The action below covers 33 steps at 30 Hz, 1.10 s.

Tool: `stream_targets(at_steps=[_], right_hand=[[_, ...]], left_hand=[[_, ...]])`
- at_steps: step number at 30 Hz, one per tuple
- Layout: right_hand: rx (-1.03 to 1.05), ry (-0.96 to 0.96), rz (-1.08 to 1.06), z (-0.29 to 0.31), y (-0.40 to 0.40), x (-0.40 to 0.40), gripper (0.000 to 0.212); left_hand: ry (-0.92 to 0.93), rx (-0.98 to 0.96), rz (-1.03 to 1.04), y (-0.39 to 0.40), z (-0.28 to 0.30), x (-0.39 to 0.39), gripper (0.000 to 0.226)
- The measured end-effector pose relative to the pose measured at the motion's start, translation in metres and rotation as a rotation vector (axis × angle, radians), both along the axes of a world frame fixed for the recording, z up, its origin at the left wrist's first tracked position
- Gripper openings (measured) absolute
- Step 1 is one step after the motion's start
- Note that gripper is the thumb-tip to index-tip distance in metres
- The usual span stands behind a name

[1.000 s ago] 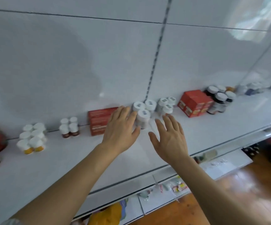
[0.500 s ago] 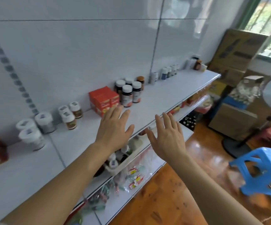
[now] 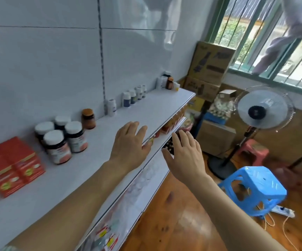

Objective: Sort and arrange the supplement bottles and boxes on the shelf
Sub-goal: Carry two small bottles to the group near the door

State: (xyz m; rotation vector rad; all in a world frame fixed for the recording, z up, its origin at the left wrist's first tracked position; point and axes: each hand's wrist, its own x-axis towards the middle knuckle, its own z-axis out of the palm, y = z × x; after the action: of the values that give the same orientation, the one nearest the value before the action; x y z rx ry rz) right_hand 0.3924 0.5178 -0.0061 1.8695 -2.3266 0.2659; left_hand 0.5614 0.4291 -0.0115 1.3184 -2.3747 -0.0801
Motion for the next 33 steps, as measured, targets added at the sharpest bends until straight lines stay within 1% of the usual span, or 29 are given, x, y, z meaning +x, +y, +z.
stream_targets(at_steps=[3, 10, 16, 22, 26, 29, 33], right_hand=[[-0.017, -0.001, -0.040, 0.001, -0.032, -0.048, 0.069], [-0.018, -0.057, -0.064, -0.013, -0.098, -0.153, 0.065], [-0.052, -0.056, 0.008, -0.024, -0.175, -0.263, 0.062], [-0.060, -0.066, 0.100, -0.013, -0.255, -0.364, 0.060], [-0.089, -0.067, 0.183, -0.011, -0.312, -0.399, 0.052], [-0.070, -0.069, 0.223, -0.018, -0.365, -0.419, 0.053], [-0.018, -0.022, 0.278, -0.029, -0.434, -0.444, 0.054]], left_hand=[[0.018, 0.009, -0.026, -0.038, 0.002, -0.048, 0.058], [-0.017, 0.056, -0.071, -0.111, -0.009, -0.153, 0.055], [-0.024, 0.065, -0.033, -0.181, -0.021, -0.258, 0.055], [-0.005, 0.063, 0.042, -0.245, -0.017, -0.337, 0.055], [0.009, 0.065, 0.102, -0.290, -0.019, -0.368, 0.055], [0.006, 0.058, 0.136, -0.334, -0.024, -0.389, 0.055], [0.019, 0.072, 0.178, -0.399, -0.034, -0.416, 0.053]])
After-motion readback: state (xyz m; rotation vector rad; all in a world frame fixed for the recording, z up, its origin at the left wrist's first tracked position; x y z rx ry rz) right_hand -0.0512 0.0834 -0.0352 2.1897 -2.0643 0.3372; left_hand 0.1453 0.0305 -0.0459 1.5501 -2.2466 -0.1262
